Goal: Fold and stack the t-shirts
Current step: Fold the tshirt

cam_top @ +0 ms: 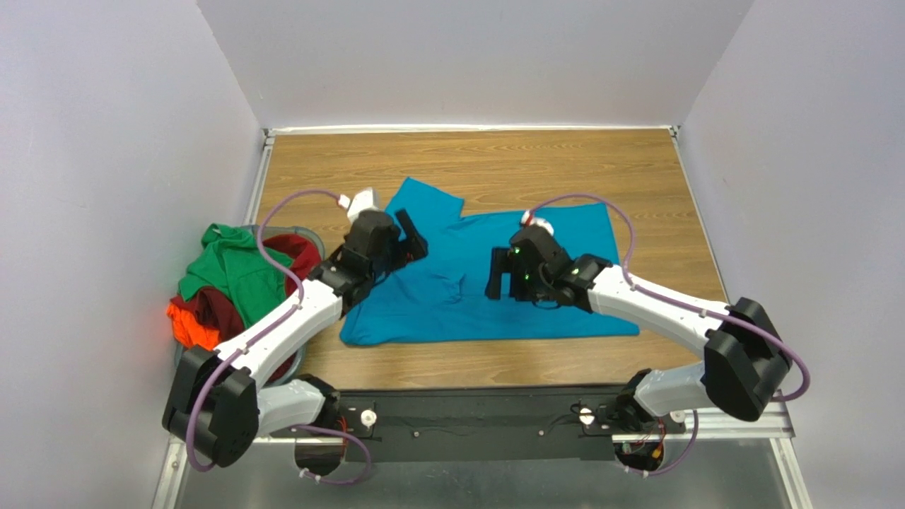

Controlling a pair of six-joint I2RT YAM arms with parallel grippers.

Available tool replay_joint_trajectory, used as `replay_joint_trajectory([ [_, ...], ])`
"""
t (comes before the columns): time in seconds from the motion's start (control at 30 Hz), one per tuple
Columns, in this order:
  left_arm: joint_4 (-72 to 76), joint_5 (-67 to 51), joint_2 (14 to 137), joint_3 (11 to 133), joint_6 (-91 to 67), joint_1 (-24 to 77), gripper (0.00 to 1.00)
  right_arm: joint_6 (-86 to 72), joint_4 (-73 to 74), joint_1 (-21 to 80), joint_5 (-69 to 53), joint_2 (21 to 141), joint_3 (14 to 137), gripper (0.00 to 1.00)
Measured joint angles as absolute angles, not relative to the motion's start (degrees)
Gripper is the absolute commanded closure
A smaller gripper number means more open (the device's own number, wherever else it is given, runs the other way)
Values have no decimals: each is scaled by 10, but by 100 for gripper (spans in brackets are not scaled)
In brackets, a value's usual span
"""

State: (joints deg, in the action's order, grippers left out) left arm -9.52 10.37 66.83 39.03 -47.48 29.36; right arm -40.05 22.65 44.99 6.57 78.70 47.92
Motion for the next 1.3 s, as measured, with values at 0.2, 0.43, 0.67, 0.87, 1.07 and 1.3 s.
replay_joint_trajectory([
  [0.2,-88,136,740,567,-416,242,2,-391,237,358,137,745,535,0],
  [0.43,-118,140,983,814,-347,190,2,-356,248,289,193,677,530,0],
  [0.67,-221,141,1240,1086,-278,180,2,-327,258,283,197,672,494,0],
  [0.87,-296,147,1362,1242,-238,172,2,-310,263,279,197,678,484,0],
  [1.07,-320,148,1409,1288,-215,165,4,-302,264,276,197,678,475,0],
  [1.3,-334,129,1466,1318,-207,151,16,-299,265,276,197,678,472,0],
])
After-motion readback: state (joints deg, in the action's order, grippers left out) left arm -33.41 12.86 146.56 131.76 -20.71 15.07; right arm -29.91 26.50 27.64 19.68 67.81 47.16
